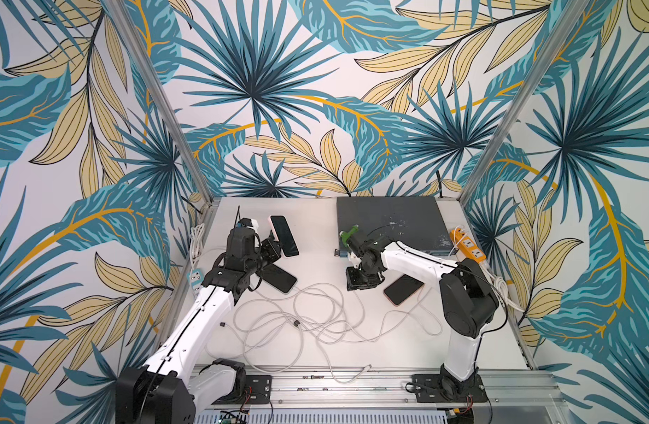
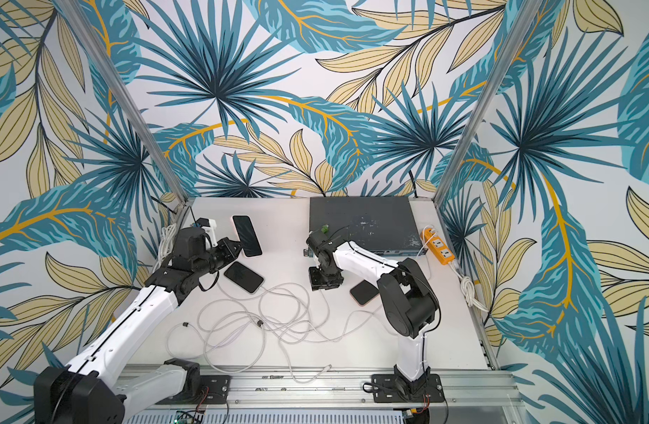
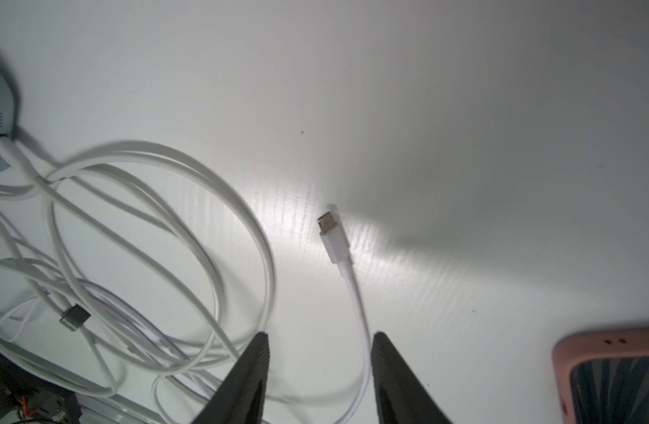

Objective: Plug the charging cable into the phone
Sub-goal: Pick up the charging cable from the center of the board.

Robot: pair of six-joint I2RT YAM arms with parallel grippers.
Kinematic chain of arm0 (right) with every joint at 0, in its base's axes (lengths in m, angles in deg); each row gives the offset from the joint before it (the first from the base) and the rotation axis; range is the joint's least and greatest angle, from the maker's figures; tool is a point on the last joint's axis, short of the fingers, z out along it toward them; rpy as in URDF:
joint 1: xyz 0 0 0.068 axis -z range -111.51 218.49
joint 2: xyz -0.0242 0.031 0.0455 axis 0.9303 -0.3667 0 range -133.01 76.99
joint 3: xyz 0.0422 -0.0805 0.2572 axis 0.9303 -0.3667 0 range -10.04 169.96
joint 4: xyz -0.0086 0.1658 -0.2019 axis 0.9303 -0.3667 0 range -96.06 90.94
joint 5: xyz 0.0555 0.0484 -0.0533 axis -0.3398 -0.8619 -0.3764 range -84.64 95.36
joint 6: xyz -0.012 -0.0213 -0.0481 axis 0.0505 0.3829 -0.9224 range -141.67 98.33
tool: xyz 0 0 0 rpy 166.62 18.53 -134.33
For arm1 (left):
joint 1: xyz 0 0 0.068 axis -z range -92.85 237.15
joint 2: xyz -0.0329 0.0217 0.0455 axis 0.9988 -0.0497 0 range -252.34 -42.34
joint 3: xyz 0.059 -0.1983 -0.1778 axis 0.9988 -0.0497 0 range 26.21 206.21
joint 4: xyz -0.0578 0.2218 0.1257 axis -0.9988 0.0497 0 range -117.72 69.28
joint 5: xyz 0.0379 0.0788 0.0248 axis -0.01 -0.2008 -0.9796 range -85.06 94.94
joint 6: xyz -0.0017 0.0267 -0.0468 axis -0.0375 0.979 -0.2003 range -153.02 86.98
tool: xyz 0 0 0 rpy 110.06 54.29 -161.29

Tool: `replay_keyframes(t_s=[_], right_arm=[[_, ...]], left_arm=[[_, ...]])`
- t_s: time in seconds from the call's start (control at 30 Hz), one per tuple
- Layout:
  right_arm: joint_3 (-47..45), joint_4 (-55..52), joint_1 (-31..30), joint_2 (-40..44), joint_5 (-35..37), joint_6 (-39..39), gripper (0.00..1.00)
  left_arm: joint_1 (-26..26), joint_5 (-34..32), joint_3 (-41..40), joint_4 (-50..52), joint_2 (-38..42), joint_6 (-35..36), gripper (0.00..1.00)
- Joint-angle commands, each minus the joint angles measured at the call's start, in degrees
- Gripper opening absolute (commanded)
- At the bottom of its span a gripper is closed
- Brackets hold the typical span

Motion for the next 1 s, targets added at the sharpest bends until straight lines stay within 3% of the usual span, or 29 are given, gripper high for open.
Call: replay_keyframes(t_s=[0.0, 0.33, 0.7, 0.8, 0.9, 0.97], right_arm=[[-1.23, -0.68, -0.87, -2.48, 3.47, 0.58, 0.48], [5.3, -4.3, -1.0, -9.87, 7.62, -2.62, 0.43], [9.73, -8.43, -3.13, -14.52, 9.49, -4.92, 0.23], [10.33, -8.77, -3.4, -15.03, 9.67, -5.35, 0.14], [10.74, -8.58, -3.53, -14.29, 11.77, -6.11, 0.01], [10.73, -7.89, -3.5, -11.82, 15.52, -7.27, 0.0]], left_arm=[[-2.03, 7.61, -1.6, -12.84, -0.54, -5.17, 0.0], [-2.62, 10.93, -2.61, -16.33, -1.81, -4.53, 0.0], [-3.85, 12.56, -1.14, -13.81, -3.13, -3.39, 0.0], [-3.85, 12.53, -0.97, -13.38, -3.43, -3.43, 0.0], [-3.85, 12.62, -1.05, -13.57, -3.56, -4.02, 0.0], [-3.85, 12.64, -1.14, -14.53, -3.5, -4.36, 0.0]])
